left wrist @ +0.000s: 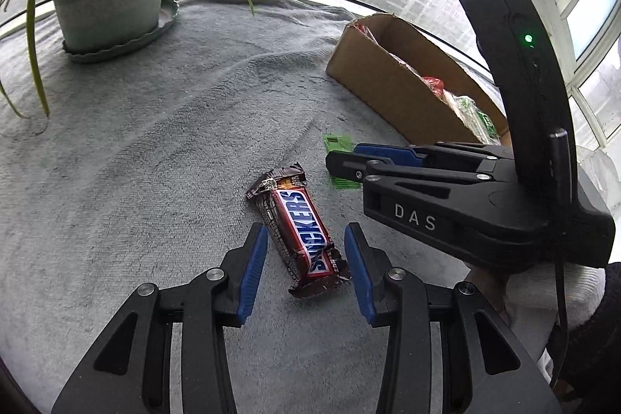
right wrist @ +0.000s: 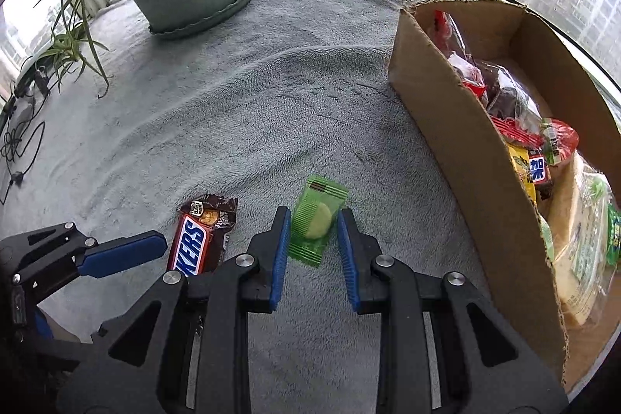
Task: Organize snacks
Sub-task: 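Grasp the Snickers bar with the left gripper while the right grasps the small green candy, then carry the Snickers bar and small green candy into the box and open both grippers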
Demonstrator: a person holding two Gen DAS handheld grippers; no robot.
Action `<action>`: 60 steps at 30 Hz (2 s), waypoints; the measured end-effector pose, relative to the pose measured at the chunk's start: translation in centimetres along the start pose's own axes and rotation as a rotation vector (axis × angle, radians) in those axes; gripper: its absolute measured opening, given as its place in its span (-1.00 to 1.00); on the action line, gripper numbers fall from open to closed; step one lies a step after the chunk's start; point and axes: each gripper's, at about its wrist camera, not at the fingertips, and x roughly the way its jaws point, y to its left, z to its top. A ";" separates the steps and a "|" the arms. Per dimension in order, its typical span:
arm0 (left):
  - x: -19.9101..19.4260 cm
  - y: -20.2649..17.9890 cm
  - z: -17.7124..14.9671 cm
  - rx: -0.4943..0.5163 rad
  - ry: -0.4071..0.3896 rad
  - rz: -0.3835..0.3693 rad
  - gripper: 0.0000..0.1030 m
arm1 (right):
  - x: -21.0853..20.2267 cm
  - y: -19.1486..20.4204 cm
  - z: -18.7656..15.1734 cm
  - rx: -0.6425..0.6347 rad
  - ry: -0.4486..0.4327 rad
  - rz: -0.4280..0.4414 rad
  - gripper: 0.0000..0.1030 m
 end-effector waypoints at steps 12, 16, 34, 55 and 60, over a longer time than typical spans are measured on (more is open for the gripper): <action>1.4 -1.0 -0.1 0.057 0.005 0.092 -0.28 | -0.4 -0.2 -0.4 -0.042 0.015 0.009 -0.57; 1.3 -0.6 -0.2 0.067 -0.009 0.098 -0.39 | -0.5 -0.2 -0.6 -0.039 0.010 0.015 -0.58; 0.0 0.9 -0.4 0.032 -0.025 0.100 -0.45 | -1.7 -0.6 -2.2 0.023 -0.024 0.053 -0.58; -3.4 0.3 2.1 0.028 -0.107 0.039 -0.46 | -10.0 -3.8 -2.0 0.099 -0.210 0.063 -0.59; -3.5 -1.4 4.8 0.074 -0.141 0.017 -0.46 | -11.6 -6.6 -1.3 0.125 -0.249 0.001 -0.59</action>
